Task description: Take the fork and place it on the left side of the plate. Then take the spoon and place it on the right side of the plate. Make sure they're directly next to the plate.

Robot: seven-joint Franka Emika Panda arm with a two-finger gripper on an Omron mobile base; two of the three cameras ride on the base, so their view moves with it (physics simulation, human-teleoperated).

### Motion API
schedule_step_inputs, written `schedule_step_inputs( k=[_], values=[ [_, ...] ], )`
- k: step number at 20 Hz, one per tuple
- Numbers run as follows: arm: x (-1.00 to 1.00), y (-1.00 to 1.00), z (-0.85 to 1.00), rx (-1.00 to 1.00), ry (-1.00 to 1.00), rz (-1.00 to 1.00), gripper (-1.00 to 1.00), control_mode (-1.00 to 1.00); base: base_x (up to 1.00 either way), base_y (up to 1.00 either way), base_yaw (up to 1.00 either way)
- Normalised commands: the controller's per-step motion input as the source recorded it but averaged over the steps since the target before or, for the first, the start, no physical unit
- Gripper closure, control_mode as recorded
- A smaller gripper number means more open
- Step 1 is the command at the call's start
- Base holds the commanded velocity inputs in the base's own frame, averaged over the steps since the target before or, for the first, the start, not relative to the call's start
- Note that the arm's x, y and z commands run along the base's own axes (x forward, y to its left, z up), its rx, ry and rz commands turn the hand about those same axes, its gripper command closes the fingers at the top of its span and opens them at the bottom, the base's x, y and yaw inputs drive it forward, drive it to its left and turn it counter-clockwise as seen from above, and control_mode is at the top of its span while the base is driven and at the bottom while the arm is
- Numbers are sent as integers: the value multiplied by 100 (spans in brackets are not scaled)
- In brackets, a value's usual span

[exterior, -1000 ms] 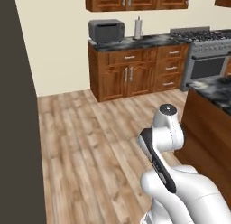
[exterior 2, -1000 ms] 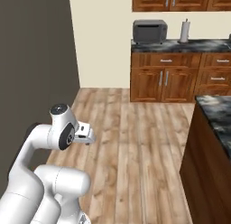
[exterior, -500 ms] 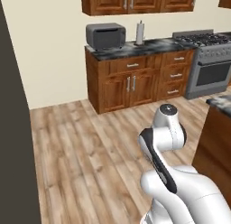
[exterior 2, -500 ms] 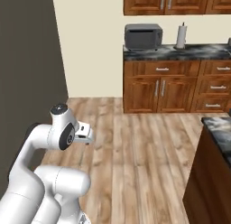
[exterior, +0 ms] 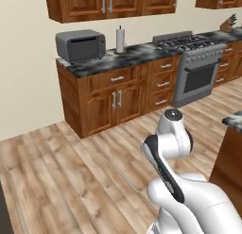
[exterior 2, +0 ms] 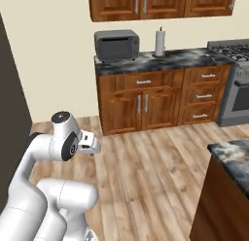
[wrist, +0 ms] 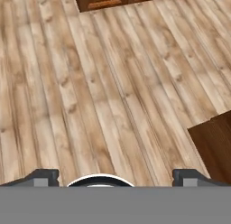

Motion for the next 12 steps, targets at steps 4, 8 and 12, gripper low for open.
schedule_step_inputs(
  k=[4, 8, 12],
  values=[
    [0, 0, 0, 0, 0, 0, -100, 100, 100, 6, -45],
    [0, 0, 0, 0, 0, 0, -100, 100, 100, 2, -38],
    [0, 0, 0, 0, 0, 0, -100, 100, 100, 2, -37]
  ],
)
